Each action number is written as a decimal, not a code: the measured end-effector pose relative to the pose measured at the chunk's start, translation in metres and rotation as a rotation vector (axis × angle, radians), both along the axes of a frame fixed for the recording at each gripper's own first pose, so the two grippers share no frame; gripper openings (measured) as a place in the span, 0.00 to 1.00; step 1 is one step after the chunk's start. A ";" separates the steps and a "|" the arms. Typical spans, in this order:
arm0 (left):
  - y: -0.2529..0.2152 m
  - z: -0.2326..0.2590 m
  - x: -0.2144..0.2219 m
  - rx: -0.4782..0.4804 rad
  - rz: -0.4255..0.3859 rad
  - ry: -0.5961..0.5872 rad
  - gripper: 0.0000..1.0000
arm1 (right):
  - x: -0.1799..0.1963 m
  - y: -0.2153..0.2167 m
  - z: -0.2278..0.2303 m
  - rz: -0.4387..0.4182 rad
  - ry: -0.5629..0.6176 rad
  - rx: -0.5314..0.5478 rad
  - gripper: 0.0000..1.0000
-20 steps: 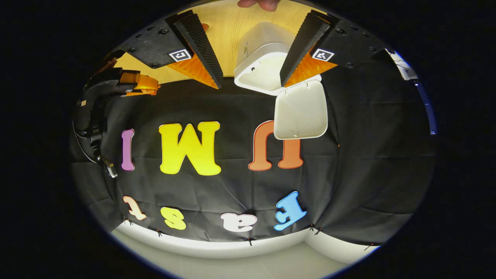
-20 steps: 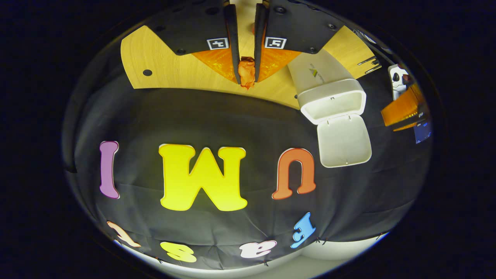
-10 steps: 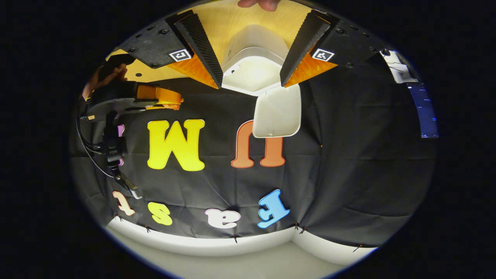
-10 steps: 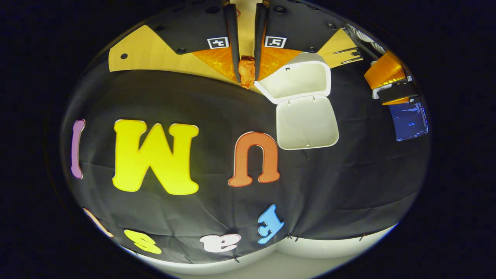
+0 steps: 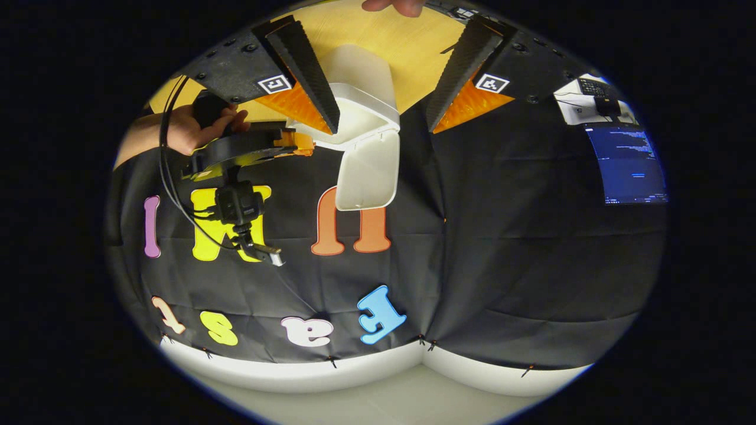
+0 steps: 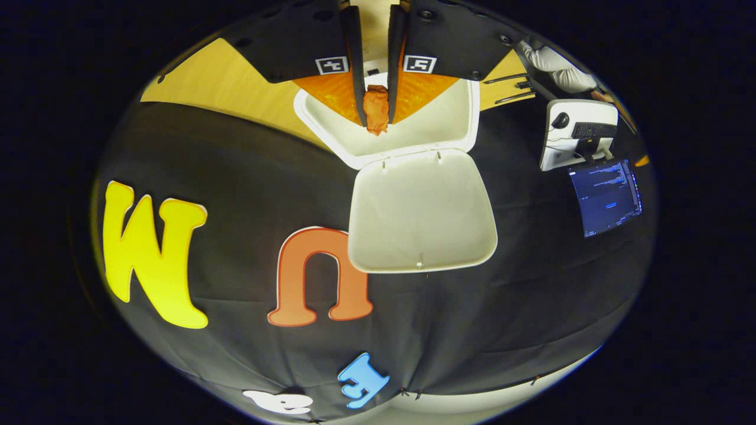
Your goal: Press the lid of the desktop garbage bin to open it, pick up the crumpled paper on the desktop and throw it into the bin, then pick up the pop can on the desktop and drop it into the bin, and finally close the garbage bin lid.
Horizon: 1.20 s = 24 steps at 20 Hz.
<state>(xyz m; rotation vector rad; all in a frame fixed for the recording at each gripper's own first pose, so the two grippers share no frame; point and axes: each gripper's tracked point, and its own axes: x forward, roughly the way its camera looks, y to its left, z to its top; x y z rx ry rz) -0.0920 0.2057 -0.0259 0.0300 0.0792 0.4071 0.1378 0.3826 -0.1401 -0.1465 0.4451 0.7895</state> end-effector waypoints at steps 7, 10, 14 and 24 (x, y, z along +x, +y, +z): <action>0.011 -0.001 -0.007 0.003 0.040 0.005 0.97 | 0.014 0.023 -0.040 -0.003 0.038 -0.072 0.23; 0.013 -0.003 -0.007 -0.001 0.045 0.007 0.97 | 0.015 0.024 -0.047 -0.011 0.051 -0.084 0.24; 0.013 -0.005 -0.004 -0.013 0.037 0.006 0.96 | 0.017 0.023 -0.052 -0.023 0.067 -0.095 0.30; 0.010 -0.012 0.008 -0.017 -0.002 0.018 0.96 | 0.014 0.021 -0.043 -0.043 0.078 -0.044 0.65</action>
